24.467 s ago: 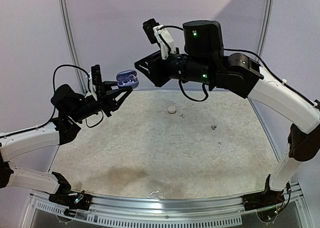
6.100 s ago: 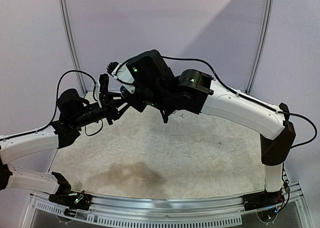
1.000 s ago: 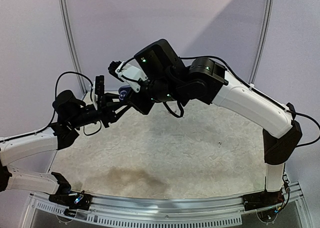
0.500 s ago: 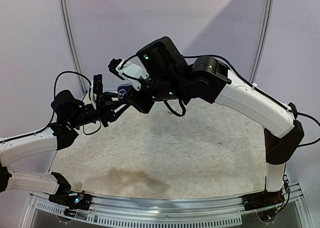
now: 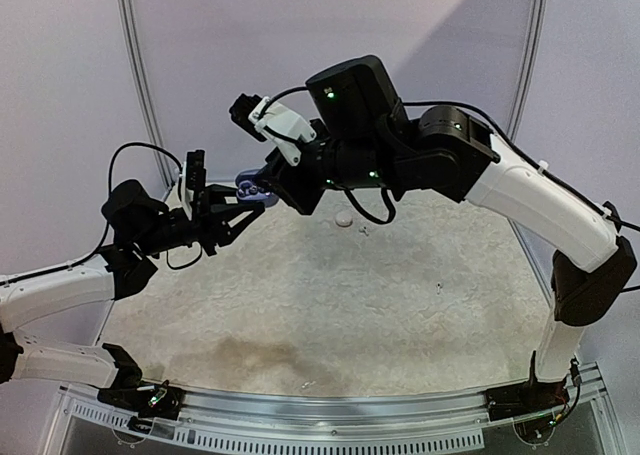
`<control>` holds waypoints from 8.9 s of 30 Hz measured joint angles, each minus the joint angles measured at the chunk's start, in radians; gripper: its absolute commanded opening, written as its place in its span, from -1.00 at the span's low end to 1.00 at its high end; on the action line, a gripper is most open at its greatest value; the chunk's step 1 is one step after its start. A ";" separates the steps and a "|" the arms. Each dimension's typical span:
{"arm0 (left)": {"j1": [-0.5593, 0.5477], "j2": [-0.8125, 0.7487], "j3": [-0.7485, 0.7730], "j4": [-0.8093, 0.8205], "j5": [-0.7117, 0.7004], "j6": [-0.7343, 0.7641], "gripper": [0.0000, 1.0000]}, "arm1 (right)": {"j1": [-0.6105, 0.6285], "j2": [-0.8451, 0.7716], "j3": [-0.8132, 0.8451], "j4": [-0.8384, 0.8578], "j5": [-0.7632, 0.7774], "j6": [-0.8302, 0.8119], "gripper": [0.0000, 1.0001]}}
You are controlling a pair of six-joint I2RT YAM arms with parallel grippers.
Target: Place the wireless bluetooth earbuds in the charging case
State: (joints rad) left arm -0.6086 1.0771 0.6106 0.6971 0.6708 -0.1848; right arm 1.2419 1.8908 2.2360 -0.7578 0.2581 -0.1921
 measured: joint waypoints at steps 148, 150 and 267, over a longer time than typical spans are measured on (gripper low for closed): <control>0.001 0.006 0.062 0.054 0.162 -0.120 -1.00 | -0.053 -0.386 -0.583 0.378 -0.334 0.195 0.37; 0.000 0.010 0.062 0.075 0.173 -0.135 -1.00 | -0.061 -0.371 -0.581 0.393 -0.349 0.189 0.33; 0.031 -0.003 0.058 -0.164 -0.056 0.018 0.94 | -1.217 0.103 -0.908 0.076 -0.954 0.689 -0.84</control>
State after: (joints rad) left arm -0.5777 1.0740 0.6685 0.5327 0.6147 -0.1673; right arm 0.0250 1.9938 1.3285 -0.6823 -0.6956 0.4969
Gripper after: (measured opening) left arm 0.972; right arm 0.268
